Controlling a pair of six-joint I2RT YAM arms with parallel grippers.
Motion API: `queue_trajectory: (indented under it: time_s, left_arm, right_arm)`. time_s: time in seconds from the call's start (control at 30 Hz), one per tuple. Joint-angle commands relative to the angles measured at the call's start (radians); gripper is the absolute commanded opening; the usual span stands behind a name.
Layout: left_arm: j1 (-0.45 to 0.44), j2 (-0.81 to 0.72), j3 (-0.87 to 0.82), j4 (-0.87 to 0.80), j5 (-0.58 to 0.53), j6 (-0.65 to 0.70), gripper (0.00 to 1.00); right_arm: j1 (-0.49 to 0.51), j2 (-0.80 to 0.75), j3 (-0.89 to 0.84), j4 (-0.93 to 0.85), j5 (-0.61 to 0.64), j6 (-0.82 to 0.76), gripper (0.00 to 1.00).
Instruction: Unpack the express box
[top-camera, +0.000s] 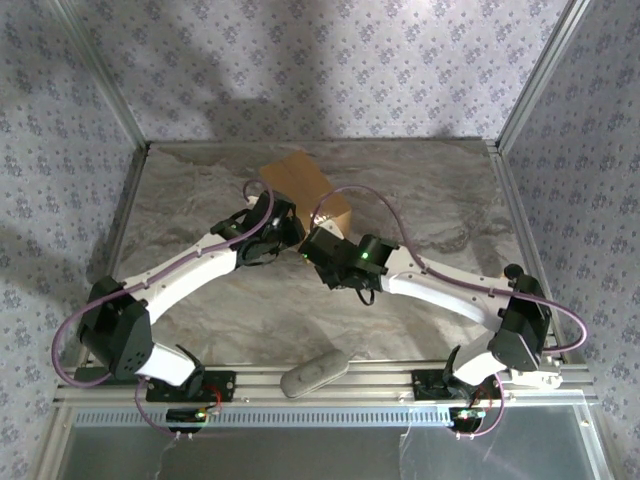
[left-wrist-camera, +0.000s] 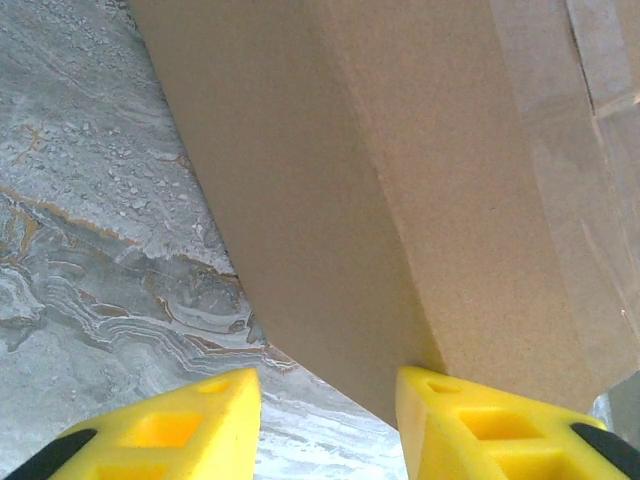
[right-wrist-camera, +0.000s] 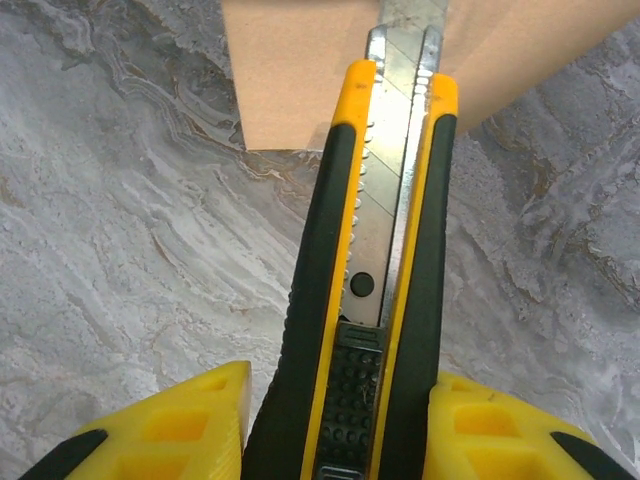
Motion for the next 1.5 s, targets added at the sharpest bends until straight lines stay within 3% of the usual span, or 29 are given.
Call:
queue_trajectory:
  time_s: [0.0,0.3,0.57,0.87,1.1,1.33,1.47]
  left_arm:
    - [-0.068,0.043,0.06,0.206,0.172,0.002,0.42]
    - [-0.069,0.039,0.07,0.19,0.156,0.008,0.43]
    - [-0.069,0.041,0.089,0.17,0.151,0.025,0.42]
    - [-0.069,0.032,0.086,0.163,0.157,0.027,0.42]
    - [-0.069,0.032,0.08,0.176,0.161,0.015,0.43]
    - [-0.08,0.057,0.087,0.205,0.171,-0.011,0.43]
    - [-0.086,0.069,0.091,0.227,0.178,-0.034,0.43]
  right_arm:
    - [0.139,0.037,0.07,0.181,-0.307,-0.2,0.0]
    - [0.157,0.028,0.061,0.189,-0.313,-0.213,0.0]
    - [0.133,-0.005,0.038,0.24,-0.434,-0.191,0.0]
    - [0.094,-0.037,0.018,0.224,-0.454,-0.188,0.0]
    - [0.089,-0.044,0.01,0.208,-0.361,-0.199,0.0]
    - [0.153,-0.018,0.03,0.182,-0.209,-0.253,0.0]
    - [0.162,-0.048,-0.008,0.241,-0.253,-0.258,0.0]
